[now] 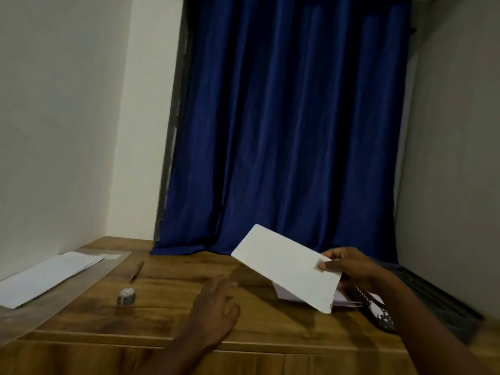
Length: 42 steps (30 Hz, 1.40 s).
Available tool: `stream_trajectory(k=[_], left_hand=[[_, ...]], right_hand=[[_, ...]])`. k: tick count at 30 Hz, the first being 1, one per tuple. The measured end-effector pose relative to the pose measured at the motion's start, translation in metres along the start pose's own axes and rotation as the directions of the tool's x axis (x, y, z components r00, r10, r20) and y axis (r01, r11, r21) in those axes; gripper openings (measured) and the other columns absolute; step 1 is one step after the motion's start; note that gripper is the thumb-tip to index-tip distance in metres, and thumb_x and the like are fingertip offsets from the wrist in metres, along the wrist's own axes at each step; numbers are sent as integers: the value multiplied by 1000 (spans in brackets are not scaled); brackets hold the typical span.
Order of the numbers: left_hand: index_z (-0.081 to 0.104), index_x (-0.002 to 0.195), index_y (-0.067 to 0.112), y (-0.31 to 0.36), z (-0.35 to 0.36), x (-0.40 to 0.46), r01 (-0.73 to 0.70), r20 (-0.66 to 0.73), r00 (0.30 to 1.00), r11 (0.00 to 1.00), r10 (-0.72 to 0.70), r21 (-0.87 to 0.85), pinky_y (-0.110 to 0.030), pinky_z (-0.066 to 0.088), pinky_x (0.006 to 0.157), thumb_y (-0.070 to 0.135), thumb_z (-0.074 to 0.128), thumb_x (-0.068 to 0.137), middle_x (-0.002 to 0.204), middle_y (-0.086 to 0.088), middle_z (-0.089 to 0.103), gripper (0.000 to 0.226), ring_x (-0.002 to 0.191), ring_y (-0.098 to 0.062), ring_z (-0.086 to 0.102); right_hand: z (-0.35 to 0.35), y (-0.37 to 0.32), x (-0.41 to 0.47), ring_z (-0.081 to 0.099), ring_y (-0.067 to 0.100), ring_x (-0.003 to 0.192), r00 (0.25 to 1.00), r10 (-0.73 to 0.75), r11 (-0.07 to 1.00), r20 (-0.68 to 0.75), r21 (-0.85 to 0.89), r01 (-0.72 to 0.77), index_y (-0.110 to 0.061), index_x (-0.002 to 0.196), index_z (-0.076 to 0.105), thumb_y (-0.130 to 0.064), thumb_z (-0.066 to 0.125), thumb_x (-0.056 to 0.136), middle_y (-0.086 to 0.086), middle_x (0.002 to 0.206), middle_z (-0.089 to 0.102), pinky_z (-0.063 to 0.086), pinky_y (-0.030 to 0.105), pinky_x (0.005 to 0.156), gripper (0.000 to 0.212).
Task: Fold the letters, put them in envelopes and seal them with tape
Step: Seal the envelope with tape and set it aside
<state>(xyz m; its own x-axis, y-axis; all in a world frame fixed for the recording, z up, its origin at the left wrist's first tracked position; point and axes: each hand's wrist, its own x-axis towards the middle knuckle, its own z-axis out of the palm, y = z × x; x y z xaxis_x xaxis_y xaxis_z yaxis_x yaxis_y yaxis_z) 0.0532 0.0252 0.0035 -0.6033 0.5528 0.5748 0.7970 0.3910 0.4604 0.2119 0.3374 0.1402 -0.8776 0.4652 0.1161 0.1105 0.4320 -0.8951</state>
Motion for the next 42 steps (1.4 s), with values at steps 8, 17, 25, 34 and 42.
stream_trajectory(k=[8, 17, 25, 34, 42], left_hand=[[38, 154, 31, 50, 62, 25, -93, 235, 967, 995, 99, -39, -22, 30, 118, 48, 60, 86, 161, 11, 29, 73, 142, -4, 35], [39, 153, 30, 42, 81, 27, -70, 317, 948, 983, 13, 170, -30, 37, 113, 63, 43, 99, 156, 7, 43, 64, 137, -12, 44], [38, 154, 33, 42, 83, 27, -86, 322, 947, 965, 1, 249, -30, 34, 116, 65, 35, 100, 157, 9, 40, 62, 140, -12, 40], [35, 154, 36, 38, 89, 28, -93, 332, 943, 957, -4, 276, -31, 30, 119, 67, 30, 99, 158, 10, 38, 64, 143, -11, 36], [34, 155, 36, 39, 86, 28, -100, 350, 937, 954, -5, 282, -33, 27, 121, 69, 30, 99, 160, 9, 35, 65, 145, -12, 33]], right_hand=[[-104, 46, -38, 69, 38, 88, 895, 88, 983, -437, 182, -9, 8, 112, 65, 1, 72, 90, 28, 101, 72, 59, 43, 71, 24], [-150, 101, -44, 62, 29, 68, 701, 233, 955, -674, 20, -297, 8, 91, 66, 1, 85, 77, 24, 91, 67, 51, 29, 46, 25], [-139, 98, -16, 67, 31, 100, 667, 232, 829, -708, -216, -517, 1, 115, 62, -21, 70, 94, 16, 102, 66, 53, 36, 86, 31], [-129, 91, 9, 59, 25, 69, 726, 297, 779, -621, -282, -560, 4, 122, 58, -17, 77, 90, 12, 88, 59, 50, 33, 61, 43], [-123, 101, 2, 64, 20, 61, 752, 341, 775, -564, -284, -565, 3, 114, 65, -11, 75, 90, 8, 78, 63, 49, 27, 44, 30]])
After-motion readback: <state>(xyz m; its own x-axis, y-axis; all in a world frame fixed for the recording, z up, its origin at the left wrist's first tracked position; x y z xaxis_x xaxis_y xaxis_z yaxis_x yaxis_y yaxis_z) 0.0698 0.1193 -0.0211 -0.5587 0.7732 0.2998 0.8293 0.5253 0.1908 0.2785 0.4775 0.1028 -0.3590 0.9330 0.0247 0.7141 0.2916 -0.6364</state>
